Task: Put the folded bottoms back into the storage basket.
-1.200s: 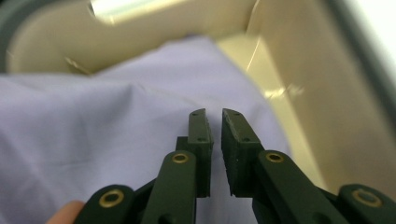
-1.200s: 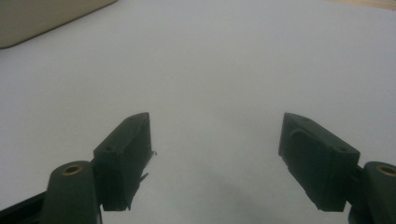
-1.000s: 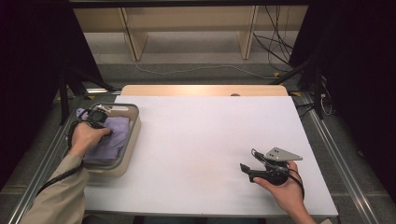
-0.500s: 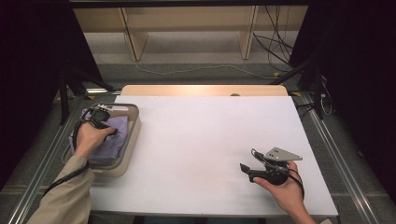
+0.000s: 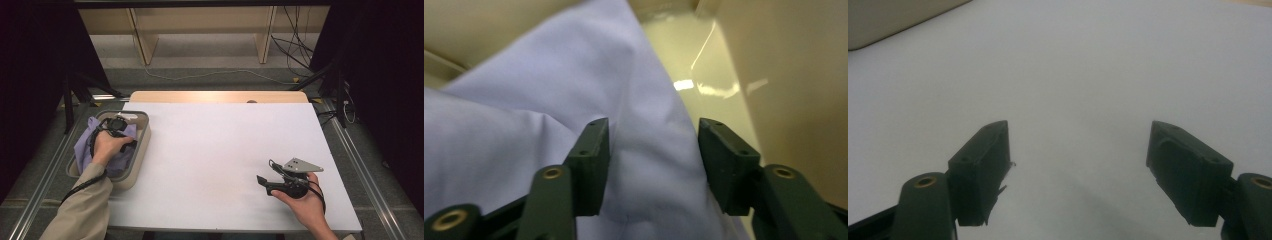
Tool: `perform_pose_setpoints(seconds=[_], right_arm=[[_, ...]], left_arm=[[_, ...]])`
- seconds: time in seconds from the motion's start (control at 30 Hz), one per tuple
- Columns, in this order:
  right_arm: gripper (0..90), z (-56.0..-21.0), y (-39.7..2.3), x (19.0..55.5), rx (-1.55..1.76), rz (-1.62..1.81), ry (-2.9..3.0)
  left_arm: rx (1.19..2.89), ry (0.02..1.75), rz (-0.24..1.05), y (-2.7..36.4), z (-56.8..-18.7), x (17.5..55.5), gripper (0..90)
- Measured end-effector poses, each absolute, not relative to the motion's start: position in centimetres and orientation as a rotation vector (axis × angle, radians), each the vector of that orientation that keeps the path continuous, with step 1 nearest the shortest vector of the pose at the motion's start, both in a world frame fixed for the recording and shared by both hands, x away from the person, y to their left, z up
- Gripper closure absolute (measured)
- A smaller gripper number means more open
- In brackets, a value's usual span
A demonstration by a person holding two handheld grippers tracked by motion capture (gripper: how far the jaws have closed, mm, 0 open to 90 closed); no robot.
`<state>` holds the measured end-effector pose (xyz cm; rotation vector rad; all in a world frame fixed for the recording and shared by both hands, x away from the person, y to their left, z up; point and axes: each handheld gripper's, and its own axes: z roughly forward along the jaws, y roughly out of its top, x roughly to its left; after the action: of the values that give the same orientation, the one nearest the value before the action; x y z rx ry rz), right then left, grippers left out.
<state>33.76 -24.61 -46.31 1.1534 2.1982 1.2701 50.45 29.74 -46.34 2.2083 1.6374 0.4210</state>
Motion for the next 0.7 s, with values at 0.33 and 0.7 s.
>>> perform_pose_setpoints(seconds=[0.33,0.7], right_arm=[[26.6,-46.3,-24.58,33.74,1.152,1.268,2.2],[26.8,-46.35,-24.55,33.76,1.151,1.271,2.201]], left_arm=[[2.214,1.647,0.454,30.18,-46.49,50.4,69.1],[2.186,1.686,0.483,30.09,-46.5,50.26,83.0]])
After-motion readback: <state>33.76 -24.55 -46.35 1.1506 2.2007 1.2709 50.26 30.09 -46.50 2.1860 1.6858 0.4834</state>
